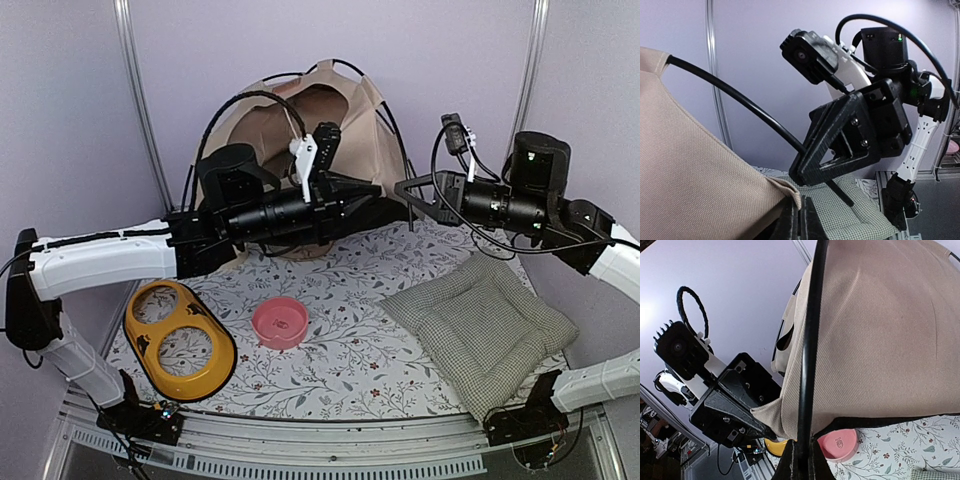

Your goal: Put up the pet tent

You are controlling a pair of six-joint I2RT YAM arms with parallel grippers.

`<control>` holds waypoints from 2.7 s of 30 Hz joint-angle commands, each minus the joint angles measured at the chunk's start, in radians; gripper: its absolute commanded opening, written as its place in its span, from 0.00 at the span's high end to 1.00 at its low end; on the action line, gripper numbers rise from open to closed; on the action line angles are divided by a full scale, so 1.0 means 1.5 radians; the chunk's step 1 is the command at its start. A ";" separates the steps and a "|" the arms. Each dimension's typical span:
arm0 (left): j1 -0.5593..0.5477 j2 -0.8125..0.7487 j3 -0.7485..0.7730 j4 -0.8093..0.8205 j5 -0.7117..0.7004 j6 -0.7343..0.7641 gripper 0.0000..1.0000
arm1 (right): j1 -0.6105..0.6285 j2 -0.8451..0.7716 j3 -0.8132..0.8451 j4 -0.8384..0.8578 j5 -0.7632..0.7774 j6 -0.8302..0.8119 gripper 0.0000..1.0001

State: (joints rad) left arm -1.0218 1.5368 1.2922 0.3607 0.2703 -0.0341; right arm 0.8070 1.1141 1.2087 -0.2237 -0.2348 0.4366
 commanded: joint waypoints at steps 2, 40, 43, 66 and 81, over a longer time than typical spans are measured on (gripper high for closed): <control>-0.039 0.021 0.030 -0.046 0.060 0.023 1.00 | -0.005 -0.035 0.048 0.056 0.085 -0.041 1.00; -0.171 0.010 -0.338 0.050 -0.232 -0.194 1.00 | 0.017 0.116 -0.221 0.539 0.094 0.120 1.00; -0.175 0.010 -0.342 0.050 -0.234 -0.195 1.00 | 0.016 0.120 -0.221 0.547 0.104 0.118 1.00; -0.197 0.006 -0.353 0.046 -0.235 -0.194 1.00 | 0.016 0.139 -0.207 0.584 0.171 0.095 1.00; -0.201 0.019 -0.356 0.044 -0.227 -0.200 1.00 | 0.015 0.147 -0.184 0.581 0.167 0.083 1.00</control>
State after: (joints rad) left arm -1.2201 1.5372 0.8101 0.6006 -0.2432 -0.3237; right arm 0.8761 1.3430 0.8551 0.4351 -0.1699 0.5808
